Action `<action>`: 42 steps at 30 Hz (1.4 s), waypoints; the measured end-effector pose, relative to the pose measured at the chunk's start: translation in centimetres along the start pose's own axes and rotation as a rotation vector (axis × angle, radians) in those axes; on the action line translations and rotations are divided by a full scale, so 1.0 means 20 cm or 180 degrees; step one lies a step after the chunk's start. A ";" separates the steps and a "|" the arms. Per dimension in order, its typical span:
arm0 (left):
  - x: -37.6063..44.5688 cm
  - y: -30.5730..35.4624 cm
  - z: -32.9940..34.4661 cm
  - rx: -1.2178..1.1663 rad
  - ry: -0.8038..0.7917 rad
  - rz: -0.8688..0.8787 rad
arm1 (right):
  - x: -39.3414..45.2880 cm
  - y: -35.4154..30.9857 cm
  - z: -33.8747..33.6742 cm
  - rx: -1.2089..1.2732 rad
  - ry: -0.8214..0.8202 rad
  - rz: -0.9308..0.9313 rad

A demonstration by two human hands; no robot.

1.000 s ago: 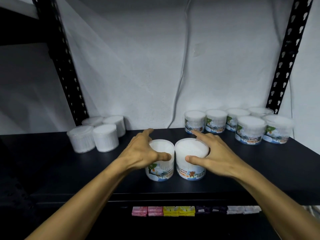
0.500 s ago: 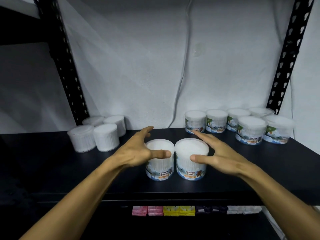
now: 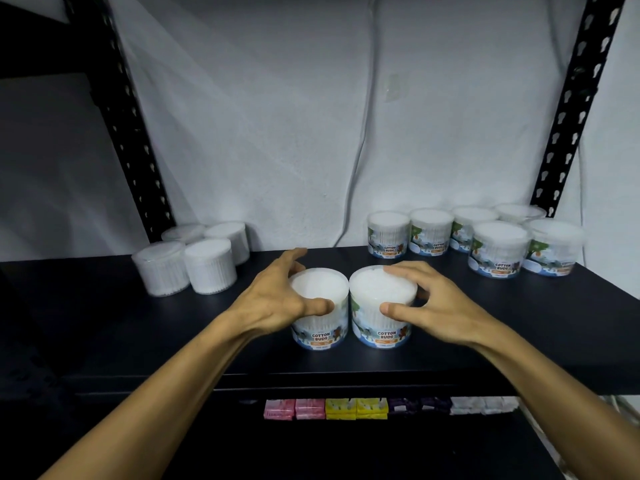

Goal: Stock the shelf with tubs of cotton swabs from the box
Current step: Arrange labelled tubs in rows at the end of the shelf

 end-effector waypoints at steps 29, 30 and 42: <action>0.04 -0.04 -0.03 0.0221 -0.0469 0.0127 | 0.06 0.09 -0.04 0.0237 -0.0447 -0.0248; 0.04 -0.04 -0.03 0.0212 -0.0474 0.0147 | 0.05 0.09 -0.04 0.0244 -0.0455 -0.0254; -0.11 -0.18 0.03 -0.0213 0.0056 0.0316 | -0.11 0.05 -0.02 -0.0274 0.0068 -0.0266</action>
Point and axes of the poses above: each hand's wrist, its own x-axis towards the middle knuckle, its own z-axis out of the palm, y = z × x, the point moved 1 cm from there along x, towards the middle knuckle, and after that the axes turned 2 degrees about y, right-handed, at the moved point
